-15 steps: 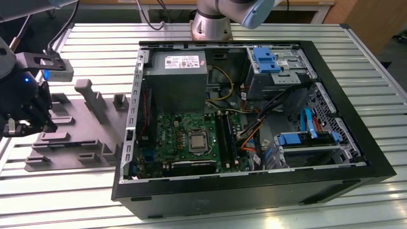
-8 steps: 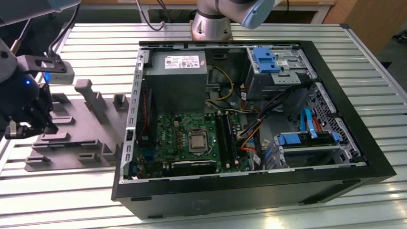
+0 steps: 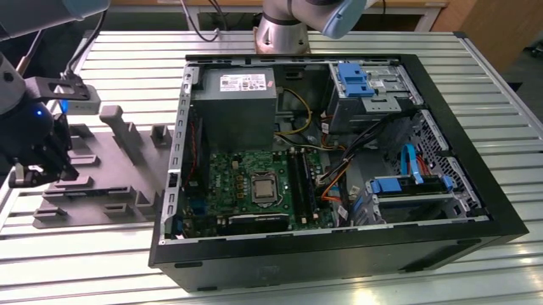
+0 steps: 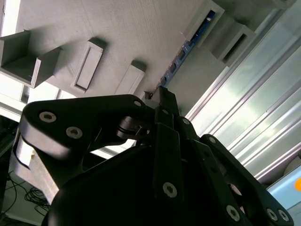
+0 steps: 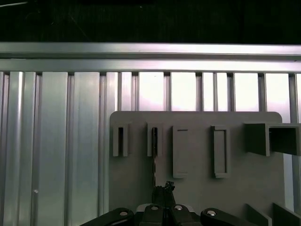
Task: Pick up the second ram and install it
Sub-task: 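Pick up the second ram and move it above second insertion slot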
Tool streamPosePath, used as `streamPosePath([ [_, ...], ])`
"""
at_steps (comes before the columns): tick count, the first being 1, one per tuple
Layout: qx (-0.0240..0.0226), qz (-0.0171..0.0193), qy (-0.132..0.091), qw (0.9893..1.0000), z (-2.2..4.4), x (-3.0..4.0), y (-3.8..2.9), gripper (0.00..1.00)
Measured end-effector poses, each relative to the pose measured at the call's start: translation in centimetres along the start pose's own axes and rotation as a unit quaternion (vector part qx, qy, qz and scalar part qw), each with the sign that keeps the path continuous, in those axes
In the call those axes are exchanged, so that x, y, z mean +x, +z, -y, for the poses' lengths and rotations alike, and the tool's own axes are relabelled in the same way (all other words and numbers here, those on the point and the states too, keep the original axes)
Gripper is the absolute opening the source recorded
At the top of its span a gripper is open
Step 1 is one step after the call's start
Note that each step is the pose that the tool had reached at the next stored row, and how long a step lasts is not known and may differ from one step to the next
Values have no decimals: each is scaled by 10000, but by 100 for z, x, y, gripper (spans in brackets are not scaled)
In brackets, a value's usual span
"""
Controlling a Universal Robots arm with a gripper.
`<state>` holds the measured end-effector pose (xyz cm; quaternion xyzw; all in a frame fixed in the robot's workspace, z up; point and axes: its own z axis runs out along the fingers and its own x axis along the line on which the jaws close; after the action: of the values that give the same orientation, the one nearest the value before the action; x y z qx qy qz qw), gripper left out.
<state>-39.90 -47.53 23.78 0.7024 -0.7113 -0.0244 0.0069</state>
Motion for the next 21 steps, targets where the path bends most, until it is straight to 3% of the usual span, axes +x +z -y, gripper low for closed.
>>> streamPosePath([
  [21,0,0,0,10000,6,21,127,11],
])
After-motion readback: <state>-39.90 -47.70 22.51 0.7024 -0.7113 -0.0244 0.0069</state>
